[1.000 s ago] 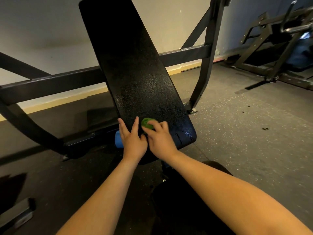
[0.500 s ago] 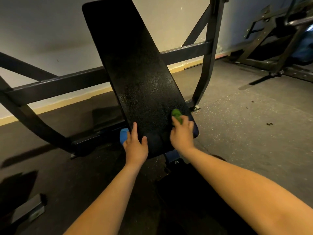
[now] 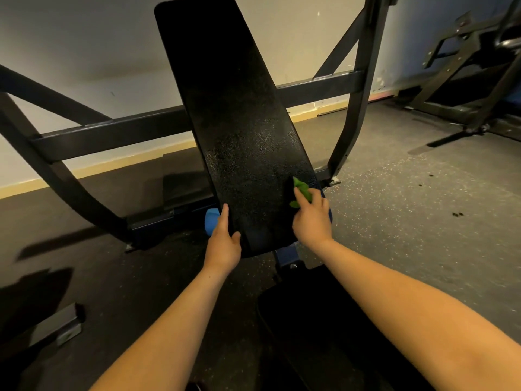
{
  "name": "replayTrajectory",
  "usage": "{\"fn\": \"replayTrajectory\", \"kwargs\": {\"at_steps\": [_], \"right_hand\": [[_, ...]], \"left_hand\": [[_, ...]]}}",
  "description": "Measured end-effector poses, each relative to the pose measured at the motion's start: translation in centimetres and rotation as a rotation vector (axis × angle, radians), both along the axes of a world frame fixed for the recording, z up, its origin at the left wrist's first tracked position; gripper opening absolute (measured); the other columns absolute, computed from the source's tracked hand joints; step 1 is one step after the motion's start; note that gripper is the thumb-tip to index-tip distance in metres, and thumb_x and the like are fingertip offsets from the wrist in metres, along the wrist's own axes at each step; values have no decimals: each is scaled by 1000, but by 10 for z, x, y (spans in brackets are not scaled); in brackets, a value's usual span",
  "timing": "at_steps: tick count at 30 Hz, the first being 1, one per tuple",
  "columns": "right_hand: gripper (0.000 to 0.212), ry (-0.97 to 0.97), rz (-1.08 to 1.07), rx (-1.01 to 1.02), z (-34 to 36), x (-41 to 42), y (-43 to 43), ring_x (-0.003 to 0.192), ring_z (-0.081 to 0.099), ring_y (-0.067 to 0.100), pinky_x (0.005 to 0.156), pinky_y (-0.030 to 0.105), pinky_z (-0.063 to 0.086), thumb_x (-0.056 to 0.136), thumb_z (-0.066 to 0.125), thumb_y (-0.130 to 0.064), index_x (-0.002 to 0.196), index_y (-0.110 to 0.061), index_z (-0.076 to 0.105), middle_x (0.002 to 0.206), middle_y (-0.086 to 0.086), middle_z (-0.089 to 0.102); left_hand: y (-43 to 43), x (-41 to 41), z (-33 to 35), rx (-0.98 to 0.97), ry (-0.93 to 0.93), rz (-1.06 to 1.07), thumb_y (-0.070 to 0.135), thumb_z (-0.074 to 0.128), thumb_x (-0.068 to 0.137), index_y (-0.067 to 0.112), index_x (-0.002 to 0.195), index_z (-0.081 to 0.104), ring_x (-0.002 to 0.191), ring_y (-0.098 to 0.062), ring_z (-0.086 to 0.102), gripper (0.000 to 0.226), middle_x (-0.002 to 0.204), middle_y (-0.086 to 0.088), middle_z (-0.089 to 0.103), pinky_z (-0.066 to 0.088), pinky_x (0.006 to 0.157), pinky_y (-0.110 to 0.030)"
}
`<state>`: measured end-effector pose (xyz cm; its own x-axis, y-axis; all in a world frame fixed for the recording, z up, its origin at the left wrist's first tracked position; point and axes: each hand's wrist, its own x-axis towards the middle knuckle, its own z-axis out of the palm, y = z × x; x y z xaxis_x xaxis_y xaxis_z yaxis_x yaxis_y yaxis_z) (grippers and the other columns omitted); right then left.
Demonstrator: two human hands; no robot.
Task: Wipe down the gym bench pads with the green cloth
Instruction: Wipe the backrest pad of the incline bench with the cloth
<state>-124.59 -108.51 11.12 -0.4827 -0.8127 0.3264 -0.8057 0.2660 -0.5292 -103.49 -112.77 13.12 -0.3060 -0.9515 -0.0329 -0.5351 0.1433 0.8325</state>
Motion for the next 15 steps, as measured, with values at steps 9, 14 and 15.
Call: {"fn": "replayTrajectory", "kwargs": {"at_steps": [9, 14, 15], "right_hand": [[52, 119, 365, -38, 2, 70, -11, 120, 33, 31, 95, 39, 46, 94, 49, -10, 145, -21, 50, 146, 6, 36], [55, 357, 551, 59, 4, 62, -10, 117, 36, 30, 77, 37, 51, 94, 52, -13, 146, -28, 47, 148, 2, 35], [55, 381, 518, 72, 4, 52, -7, 117, 36, 30, 78, 37, 52, 94, 51, -14, 147, -30, 46, 149, 1, 34]], "left_hand": [[5, -5, -3, -34, -7, 23, 8, 48, 103, 35, 160, 8, 139, -19, 41, 74, 164, 1, 24, 34, 95, -19], [4, -1, -1, 36, 61, 10, 5, 46, 103, 40, 159, 11, 133, -19, 46, 74, 156, -4, 39, 39, 86, -19], [5, 2, -1, 60, 72, 0, 5, 45, 103, 41, 159, 10, 134, -17, 44, 75, 157, -4, 38, 40, 84, -17]]}}
